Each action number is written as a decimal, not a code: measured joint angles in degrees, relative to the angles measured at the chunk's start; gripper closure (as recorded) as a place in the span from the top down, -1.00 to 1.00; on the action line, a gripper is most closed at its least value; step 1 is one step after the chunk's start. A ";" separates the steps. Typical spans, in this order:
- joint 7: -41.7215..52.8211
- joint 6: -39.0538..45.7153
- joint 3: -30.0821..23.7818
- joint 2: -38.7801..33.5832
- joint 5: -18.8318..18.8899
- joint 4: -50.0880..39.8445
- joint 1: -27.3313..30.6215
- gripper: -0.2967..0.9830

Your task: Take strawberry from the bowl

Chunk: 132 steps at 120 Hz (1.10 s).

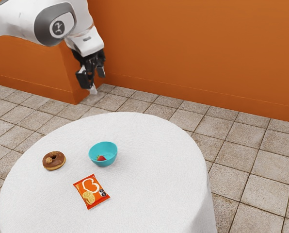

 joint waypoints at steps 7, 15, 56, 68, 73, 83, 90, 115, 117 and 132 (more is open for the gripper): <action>-2.10 -3.78 -0.09 -0.27 -0.29 0.90 -1.08 0.38; -4.27 -7.81 0.08 -0.28 -1.22 0.99 -1.19 0.42; -0.49 6.34 0.43 9.87 2.24 -13.37 4.35 0.04; 1.58 11.38 0.49 12.88 2.50 -13.60 6.20 -0.10; 2.33 12.92 0.48 13.63 2.47 -13.63 6.36 -0.13; 3.56 15.51 0.42 15.54 2.29 -13.66 6.34 -0.18; 4.17 16.92 0.41 16.91 2.19 -13.66 6.33 -0.20; 5.16 20.02 0.41 19.78 1.01 -14.07 6.39 -0.22; 5.19 20.16 0.41 19.92 0.93 -14.11 6.41 -0.22; 5.40 21.06 0.41 21.07 0.32 -14.34 7.20 -0.22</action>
